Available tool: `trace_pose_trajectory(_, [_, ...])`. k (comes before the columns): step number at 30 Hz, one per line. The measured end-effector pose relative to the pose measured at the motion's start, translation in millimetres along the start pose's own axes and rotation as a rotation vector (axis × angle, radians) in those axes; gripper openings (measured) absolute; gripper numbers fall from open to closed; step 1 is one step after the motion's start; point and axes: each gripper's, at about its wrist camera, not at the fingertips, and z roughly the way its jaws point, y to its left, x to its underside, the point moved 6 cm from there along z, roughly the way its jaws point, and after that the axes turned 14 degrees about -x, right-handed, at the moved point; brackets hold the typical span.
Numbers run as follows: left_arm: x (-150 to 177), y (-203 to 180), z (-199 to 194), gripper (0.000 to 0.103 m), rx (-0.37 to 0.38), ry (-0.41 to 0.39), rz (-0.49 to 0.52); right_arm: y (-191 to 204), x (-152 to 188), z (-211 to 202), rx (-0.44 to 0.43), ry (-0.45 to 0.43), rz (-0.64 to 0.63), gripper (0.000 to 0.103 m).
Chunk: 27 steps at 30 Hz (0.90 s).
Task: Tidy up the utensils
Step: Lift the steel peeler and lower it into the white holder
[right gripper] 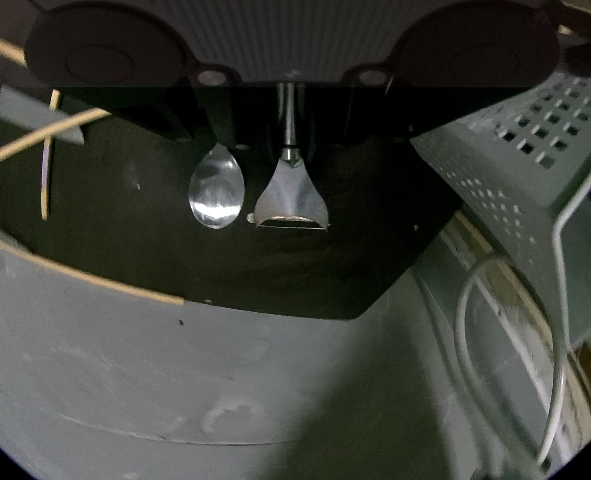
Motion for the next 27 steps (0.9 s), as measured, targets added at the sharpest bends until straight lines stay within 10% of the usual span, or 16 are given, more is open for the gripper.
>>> trace_pose_trajectory(14, [-0.1, -0.3, 0.0, 0.077, -0.001, 0.001, 0.0, -25.9, 15.0, -61.2, -0.134, -0.324, 0.166, 0.019])
trace_pose_trajectory(27, [-0.7, -2.3, 0.3, 0.077, 0.004, -0.001, 0.002, 9.1, -27.4, -147.7, -0.145, -0.558, 0.036, 0.02])
